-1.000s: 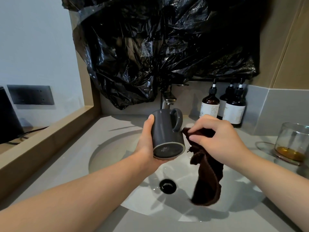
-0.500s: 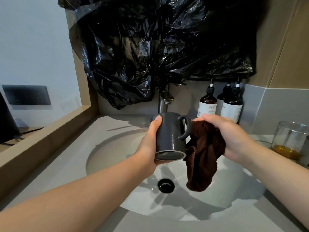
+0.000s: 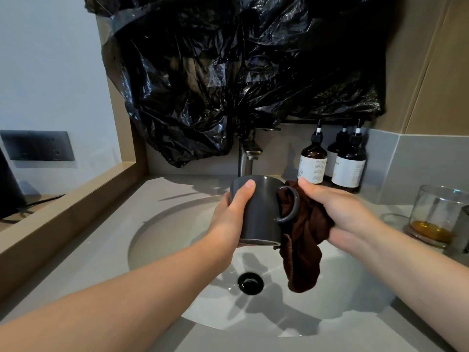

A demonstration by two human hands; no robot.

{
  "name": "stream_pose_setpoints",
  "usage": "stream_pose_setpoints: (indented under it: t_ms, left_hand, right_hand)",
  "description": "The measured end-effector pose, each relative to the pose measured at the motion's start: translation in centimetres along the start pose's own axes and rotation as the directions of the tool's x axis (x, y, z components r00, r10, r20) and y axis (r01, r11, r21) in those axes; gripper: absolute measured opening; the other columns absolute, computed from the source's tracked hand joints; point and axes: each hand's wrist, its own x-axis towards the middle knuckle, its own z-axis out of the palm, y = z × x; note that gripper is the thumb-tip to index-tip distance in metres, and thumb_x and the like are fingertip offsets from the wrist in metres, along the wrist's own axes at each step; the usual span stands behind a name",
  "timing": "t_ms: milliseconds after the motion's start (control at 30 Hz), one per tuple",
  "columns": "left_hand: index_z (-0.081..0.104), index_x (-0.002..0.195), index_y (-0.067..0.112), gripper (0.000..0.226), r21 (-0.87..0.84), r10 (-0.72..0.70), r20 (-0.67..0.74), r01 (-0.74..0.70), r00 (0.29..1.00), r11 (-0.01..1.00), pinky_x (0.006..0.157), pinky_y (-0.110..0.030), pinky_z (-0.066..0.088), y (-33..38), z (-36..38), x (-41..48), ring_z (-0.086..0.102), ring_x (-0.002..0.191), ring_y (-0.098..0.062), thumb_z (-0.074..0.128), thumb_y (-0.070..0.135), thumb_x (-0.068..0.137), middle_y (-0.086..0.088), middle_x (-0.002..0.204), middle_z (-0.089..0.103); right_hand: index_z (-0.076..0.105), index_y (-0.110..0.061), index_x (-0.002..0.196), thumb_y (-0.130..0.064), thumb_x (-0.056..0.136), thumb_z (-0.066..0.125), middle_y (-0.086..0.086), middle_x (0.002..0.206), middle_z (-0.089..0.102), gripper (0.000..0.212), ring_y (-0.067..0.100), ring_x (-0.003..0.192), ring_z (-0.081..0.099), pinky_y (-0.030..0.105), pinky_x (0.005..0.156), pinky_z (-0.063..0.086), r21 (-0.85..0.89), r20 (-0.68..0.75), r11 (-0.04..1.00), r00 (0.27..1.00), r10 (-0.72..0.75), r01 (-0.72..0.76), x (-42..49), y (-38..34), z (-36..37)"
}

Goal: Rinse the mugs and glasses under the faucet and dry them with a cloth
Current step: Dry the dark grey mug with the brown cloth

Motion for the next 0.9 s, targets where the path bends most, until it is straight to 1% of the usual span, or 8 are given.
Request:
stream_pose_setpoints:
  t_ms: [100,167,233,333,400,500,700,900]
  left_hand:
    - [0.054,0.12,0.035,0.053,-0.039,0.042,-0.076,-0.045,0.996,0.998,0.086,-0.047,0.056,0.0,-0.2,0.2,0.067,0.098,-0.025,0.062,0.063,0.076,-0.001,0.109,0.068]
    - [0.053,0.12,0.038,0.071,-0.037,0.056,-0.133,-0.061,0.99,0.997,0.09,-0.048,0.053,0.2,-0.2,0.1,0.066,0.101,-0.026,0.064,0.074,0.059,0.0,0.112,0.066]
    - [0.051,0.123,0.038,0.09,-0.009,0.074,-0.185,-0.077,0.98,0.997,0.095,-0.048,0.05,0.3,-0.2,0.2,0.063,0.104,-0.026,0.059,0.08,0.044,0.001,0.115,0.064]
    - [0.05,0.122,0.035,0.077,0.047,0.112,-0.202,-0.105,0.973,0.993,0.094,-0.047,0.05,0.4,0.0,0.1,0.063,0.102,-0.024,0.06,0.075,0.057,0.001,0.111,0.065]
    - [0.051,0.122,0.036,0.063,0.084,0.131,-0.187,-0.117,0.974,0.99,0.094,-0.046,0.051,0.3,0.1,0.0,0.063,0.102,-0.023,0.06,0.07,0.069,0.001,0.112,0.065]
    - [0.051,0.122,0.038,0.056,0.106,0.145,-0.148,-0.13,0.978,0.986,0.094,-0.045,0.051,0.1,0.4,0.0,0.062,0.104,-0.021,0.061,0.065,0.074,0.003,0.112,0.064]
    - [0.045,0.132,0.033,0.061,0.211,0.212,-0.127,-0.183,0.969,0.96,0.094,-0.04,0.051,0.2,0.8,-0.6,0.06,0.104,-0.017,0.06,0.058,0.079,0.006,0.113,0.061]
    - [0.048,0.129,0.032,0.059,0.168,0.178,-0.15,-0.152,0.972,0.974,0.096,-0.041,0.049,0.3,0.5,-0.7,0.06,0.103,-0.017,0.06,0.059,0.079,0.006,0.113,0.062]
  right_hand:
    - [0.074,-0.004,0.076,-0.011,0.089,0.057,0.012,0.085,0.074,0.022,0.02,0.076,0.072,0.03,0.067,0.059,0.015,0.065,1.0,0.998,-0.012,0.011,-0.3,0.3,0.5]
    - [0.073,-0.004,0.088,-0.011,0.088,0.057,0.013,0.096,0.073,0.018,0.023,0.091,0.07,0.036,0.087,0.054,-0.033,0.138,0.999,0.99,0.0,0.004,-0.5,0.6,0.7]
    - [0.069,-0.007,0.106,-0.015,0.088,0.057,0.011,0.108,0.071,0.023,0.024,0.103,0.067,0.04,0.097,0.048,-0.138,0.208,0.99,0.977,0.047,-0.018,-0.7,0.7,0.7]
    - [0.068,-0.017,0.111,-0.014,0.089,0.059,0.005,0.106,0.072,0.024,0.021,0.101,0.068,0.038,0.091,0.05,-0.277,0.201,0.961,0.977,0.071,-0.013,-0.9,0.8,0.8]
    - [0.07,-0.015,0.106,-0.007,0.086,0.063,0.004,0.099,0.074,0.023,0.019,0.094,0.07,0.032,0.084,0.052,-0.317,0.106,0.947,0.994,-0.011,0.045,-0.8,0.8,0.7]
    - [0.072,-0.011,0.1,-0.005,0.078,0.072,0.006,0.092,0.075,0.022,0.021,0.09,0.071,0.033,0.085,0.054,-0.386,0.012,0.911,0.988,-0.151,0.144,-0.5,1.0,0.6]
    - [0.073,-0.015,0.091,-0.013,0.076,0.076,0.003,0.086,0.075,0.016,0.019,0.085,0.072,0.036,0.083,0.056,-0.431,-0.095,0.879,0.959,-0.266,0.202,-0.3,1.6,0.6]
    - [0.073,-0.012,0.087,-0.015,0.075,0.076,0.008,0.085,0.075,0.012,0.025,0.084,0.072,0.04,0.084,0.056,-0.607,0.019,0.792,0.997,-0.078,0.073,-0.7,0.7,0.6]
